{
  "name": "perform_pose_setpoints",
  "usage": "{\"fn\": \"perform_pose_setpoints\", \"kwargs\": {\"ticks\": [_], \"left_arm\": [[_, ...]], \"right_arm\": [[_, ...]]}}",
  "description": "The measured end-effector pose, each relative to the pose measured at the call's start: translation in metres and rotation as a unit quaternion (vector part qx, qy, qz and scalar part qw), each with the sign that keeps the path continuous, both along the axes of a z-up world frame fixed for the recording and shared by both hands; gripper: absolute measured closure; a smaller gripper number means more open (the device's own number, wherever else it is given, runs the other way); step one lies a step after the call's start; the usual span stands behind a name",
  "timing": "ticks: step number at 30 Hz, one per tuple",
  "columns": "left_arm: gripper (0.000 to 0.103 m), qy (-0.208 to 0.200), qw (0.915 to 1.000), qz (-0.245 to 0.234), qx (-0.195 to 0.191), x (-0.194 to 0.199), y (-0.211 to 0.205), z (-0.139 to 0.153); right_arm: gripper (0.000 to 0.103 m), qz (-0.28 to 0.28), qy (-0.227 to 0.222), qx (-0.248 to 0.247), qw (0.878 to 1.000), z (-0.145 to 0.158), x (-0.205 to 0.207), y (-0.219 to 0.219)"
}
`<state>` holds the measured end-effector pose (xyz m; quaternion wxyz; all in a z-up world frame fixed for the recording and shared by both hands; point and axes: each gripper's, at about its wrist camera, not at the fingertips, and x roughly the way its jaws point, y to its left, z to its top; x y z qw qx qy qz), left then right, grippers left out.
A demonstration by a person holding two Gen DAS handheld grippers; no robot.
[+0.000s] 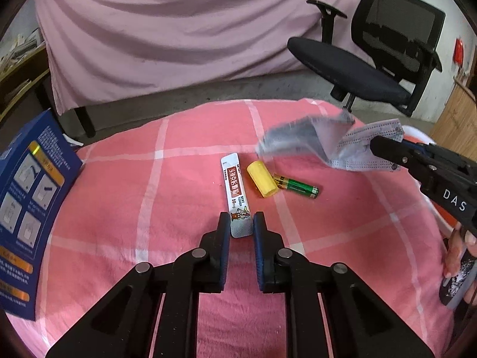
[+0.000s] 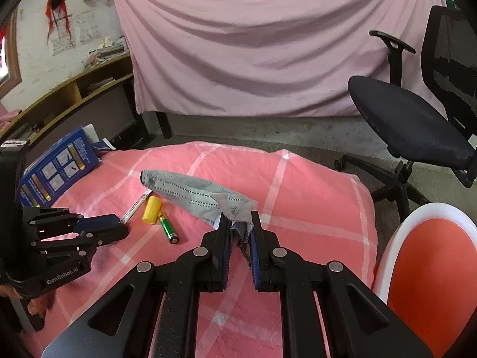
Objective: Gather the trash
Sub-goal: 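Grasp the grey face mask with the right gripper while the left gripper grasps the white ointment tube, then lift the mask and ointment tube and carry both over the bucket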
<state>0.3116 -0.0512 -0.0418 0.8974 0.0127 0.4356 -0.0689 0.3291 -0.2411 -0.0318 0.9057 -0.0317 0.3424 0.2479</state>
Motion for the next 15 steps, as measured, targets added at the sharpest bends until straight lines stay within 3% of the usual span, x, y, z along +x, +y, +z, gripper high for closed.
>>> {"fn": "perform_pose_setpoints", "kwargs": {"ticks": [6, 15], "left_arm": [[0.091, -0.038, 0.9992, 0.009, -0.011, -0.015, 0.000, 0.014], [0.091, -0.159, 0.9867, 0.013, -0.029, -0.047, -0.019, 0.049]], "right_arm": [[0.095, -0.007, -0.031, 0.017, 0.999, 0.009, -0.013, -0.006], [0.096, -0.039, -0.130, 0.068, 0.988, 0.033, -0.043, -0.028]]}}
